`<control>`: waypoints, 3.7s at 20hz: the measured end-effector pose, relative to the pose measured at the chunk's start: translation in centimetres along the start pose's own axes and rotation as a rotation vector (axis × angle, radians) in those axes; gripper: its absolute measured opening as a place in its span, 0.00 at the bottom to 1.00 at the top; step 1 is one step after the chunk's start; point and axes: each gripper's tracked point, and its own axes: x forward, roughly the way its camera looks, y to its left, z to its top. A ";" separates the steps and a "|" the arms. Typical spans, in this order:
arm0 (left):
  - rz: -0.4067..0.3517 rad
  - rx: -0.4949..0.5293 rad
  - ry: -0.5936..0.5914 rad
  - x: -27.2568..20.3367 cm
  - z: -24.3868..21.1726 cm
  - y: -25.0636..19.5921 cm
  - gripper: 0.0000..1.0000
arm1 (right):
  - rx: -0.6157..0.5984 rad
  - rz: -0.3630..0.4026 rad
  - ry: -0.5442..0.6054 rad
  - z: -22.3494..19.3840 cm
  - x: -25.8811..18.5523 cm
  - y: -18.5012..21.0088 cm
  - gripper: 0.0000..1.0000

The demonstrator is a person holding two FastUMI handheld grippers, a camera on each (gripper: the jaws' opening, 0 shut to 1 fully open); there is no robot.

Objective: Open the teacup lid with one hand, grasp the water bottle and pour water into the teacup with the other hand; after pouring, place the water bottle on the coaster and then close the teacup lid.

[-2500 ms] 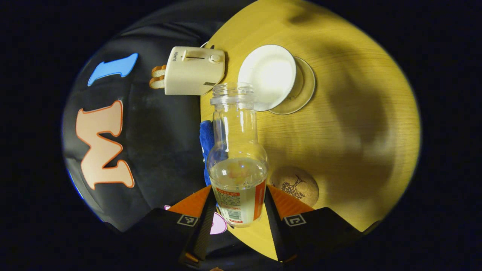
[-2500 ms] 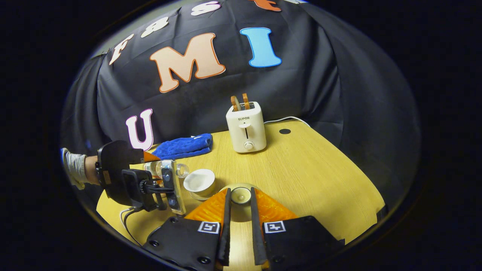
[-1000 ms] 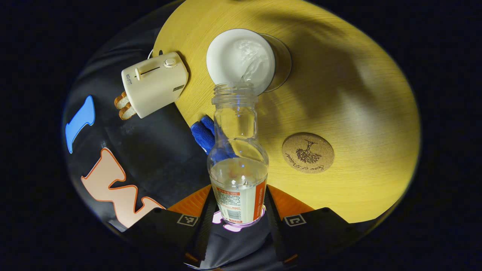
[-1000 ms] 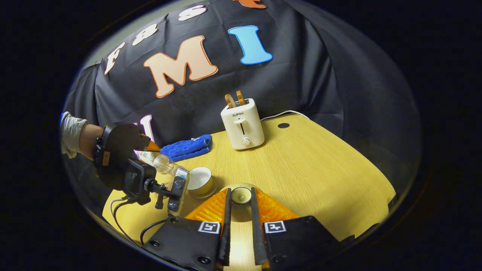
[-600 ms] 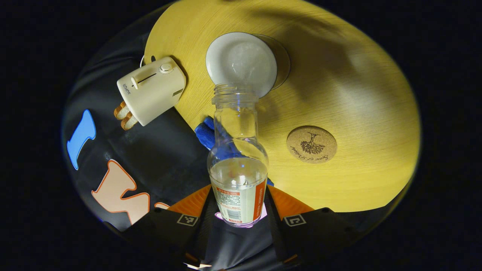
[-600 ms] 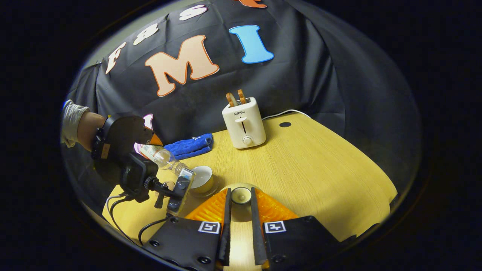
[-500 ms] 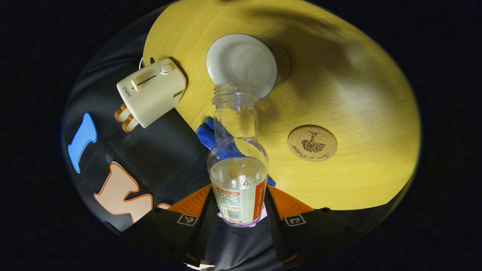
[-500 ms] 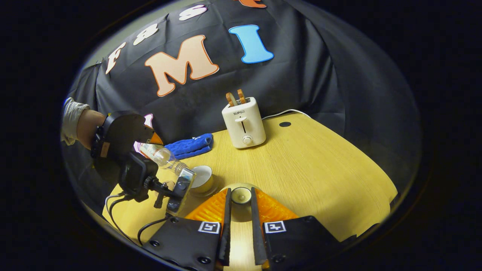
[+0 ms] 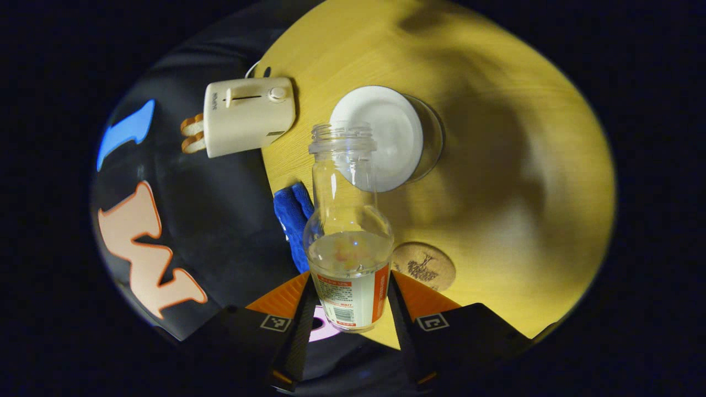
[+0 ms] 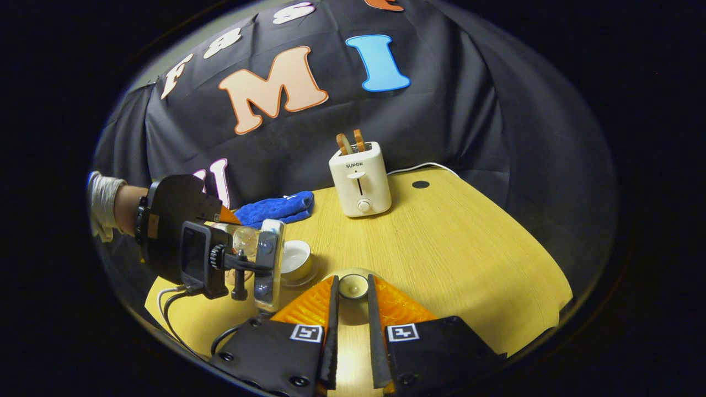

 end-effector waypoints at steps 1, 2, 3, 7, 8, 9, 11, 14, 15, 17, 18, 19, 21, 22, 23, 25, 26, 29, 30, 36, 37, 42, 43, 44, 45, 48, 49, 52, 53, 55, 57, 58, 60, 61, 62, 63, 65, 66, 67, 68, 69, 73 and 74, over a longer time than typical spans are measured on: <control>-0.009 -0.053 -0.009 0.1 -0.1 -0.5 0.67 | -0.011 0.000 0.004 0.2 0.1 0.2 0.28; -0.023 -0.104 -0.013 0.2 -0.4 -1.1 0.67 | -0.024 0.000 0.008 0.2 0.0 0.4 0.28; -0.033 -0.154 -0.020 0.5 -0.5 -1.4 0.67 | -0.034 0.000 0.012 0.4 0.0 0.5 0.28; -0.024 -0.318 -0.092 1.1 -0.8 -2.2 0.67 | -0.060 -0.002 0.032 0.6 -0.2 1.2 0.28; -0.018 -0.369 -0.108 1.2 -0.8 -2.4 0.67 | -0.058 -0.002 0.044 0.4 -0.2 1.4 0.28; -0.015 -0.435 -0.133 1.4 -0.5 -2.6 0.67 | -0.058 -0.004 0.053 0.4 -0.3 1.5 0.28; -0.021 -0.549 -0.164 1.4 -0.5 -3.2 0.65 | -0.065 -0.007 0.063 0.4 -0.4 1.9 0.29; 0.025 -0.683 -0.229 1.4 -0.6 -2.5 0.67 | -0.089 -0.010 0.071 0.7 -0.4 2.6 0.28; 0.033 -0.727 -0.239 1.4 -0.8 -2.3 0.66 | -0.095 -0.009 0.075 0.8 -0.4 3.0 0.28; 0.048 -0.826 -0.275 1.3 -1.2 -1.8 0.66 | -0.111 -0.007 0.081 0.8 -0.5 3.7 0.28; 0.054 -0.873 -0.294 1.2 -1.4 -1.6 0.67 | -0.123 -0.006 0.085 0.7 -0.6 4.1 0.28; 0.072 -0.917 -0.324 1.1 -1.5 -1.0 0.66 | -0.136 -0.006 0.088 0.8 -0.7 4.4 0.28; 0.102 -0.991 -0.375 0.9 -1.6 -0.5 0.67 | -0.155 -0.005 0.095 0.6 -0.8 5.0 0.26; 0.114 -1.025 -0.399 0.8 -1.6 -0.4 0.66 | -0.160 -0.004 0.099 0.6 -0.9 5.3 0.26; 0.124 -1.061 -0.412 0.7 -1.7 -0.4 0.66 | -0.164 -0.003 0.105 0.4 -1.0 5.6 0.26; 0.145 -1.131 -0.448 0.7 -1.9 0.0 0.65 | -0.172 0.001 0.116 0.1 -0.9 6.2 0.28; 0.153 -1.163 -0.462 0.6 -1.9 0.2 0.65 | -0.176 0.004 0.119 -0.1 -0.9 6.6 0.28; 0.149 -1.294 -0.552 -0.2 -1.6 0.8 0.65 | -0.187 0.020 0.128 -0.4 -0.6 8.0 0.28; 0.147 -1.336 -0.557 -0.1 -2.0 0.6 0.66 | -0.196 0.025 0.129 -0.4 -0.5 8.4 0.26; 0.110 -1.481 -0.552 0.8 -2.9 -0.6 0.67 | -0.209 0.024 0.135 -0.4 -0.6 8.6 0.28; 0.100 -1.491 -0.543 0.9 -2.9 -1.0 0.67 | -0.202 0.027 0.138 -0.5 -0.6 8.7 0.26; 0.080 -1.509 -0.531 1.0 -2.8 -1.6 0.69 | -0.205 0.044 0.135 -0.1 -0.4 9.3 0.26; 0.078 -1.509 -0.532 1.0 -2.9 -1.5 0.70 | -0.206 0.049 0.135 -0.1 -0.2 9.5 0.28; 0.078 -1.511 -0.538 0.9 -2.8 -1.4 0.70 | -0.207 0.054 0.134 0.0 -0.1 9.8 0.31; 0.074 -1.511 -0.534 0.8 -2.9 -1.6 0.70 | -0.209 0.059 0.133 0.1 -0.1 10.0 0.28; 0.071 -1.516 -0.536 0.7 -2.8 -1.6 0.72 | -0.215 0.072 0.129 0.4 0.1 10.5 0.28; 0.071 -1.516 -0.534 0.8 -2.9 -1.7 0.71 | -0.216 0.075 0.130 0.4 0.1 10.6 0.26; 0.080 -1.522 -0.530 0.7 -3.0 -1.6 0.72 | -0.220 0.082 0.125 0.8 0.3 11.0 0.28; 0.094 -1.528 -0.526 0.8 -3.1 -1.5 0.72 | -0.221 0.084 0.125 0.8 0.3 11.0 0.28; 0.104 -1.544 -0.526 1.0 -3.2 -1.6 0.72 | -0.224 0.086 0.126 0.8 0.4 11.1 0.28; 0.104 -1.557 -0.522 1.2 -3.4 -1.8 0.72 | -0.225 0.089 0.128 0.8 0.4 11.2 0.28; 0.103 -1.561 -0.520 1.2 -3.5 -1.9 0.72 | -0.226 0.090 0.129 0.8 0.5 11.3 0.28; 0.093 -1.565 -0.513 0.7 -3.9 -2.5 0.72 | -0.227 0.093 0.133 0.6 0.6 11.5 0.28; 0.087 -1.567 -0.507 0.8 -3.8 -2.6 0.73 | -0.228 0.095 0.132 0.7 0.6 11.5 0.28; 0.084 -1.566 -0.507 0.9 -3.7 -2.7 0.75 | -0.228 0.096 0.130 0.7 0.6 11.6 0.26; 0.087 -1.560 -0.507 1.0 -3.6 -2.6 0.74 | -0.228 0.098 0.130 0.8 0.7 11.7 0.26; 0.086 -1.554 -0.511 0.8 -3.6 -2.7 0.74 | -0.230 0.100 0.127 1.0 0.8 11.9 0.28; 0.083 -1.552 -0.514 0.7 -3.5 -2.7 0.74 | -0.232 0.102 0.126 1.0 0.9 12.0 0.28; 0.083 -1.552 -0.517 0.8 -3.5 -2.7 0.76 | -0.232 0.103 0.123 1.1 1.0 12.0 0.28; 0.082 -1.552 -0.518 0.6 -3.5 -2.7 0.83 | -0.232 0.103 0.121 1.3 1.2 12.1 0.26; 0.086 -1.549 -0.520 0.3 -3.6 -2.7 0.88 | -0.232 0.105 0.119 1.4 1.4 12.2 0.28; 0.106 -1.536 -0.537 -0.8 -3.6 -2.5 0.99 | -0.233 0.107 0.099 2.3 2.6 12.3 0.26; 0.107 -1.534 -0.537 -1.2 -3.7 -2.5 0.99 | -0.231 0.106 0.097 2.5 3.0 12.2 0.28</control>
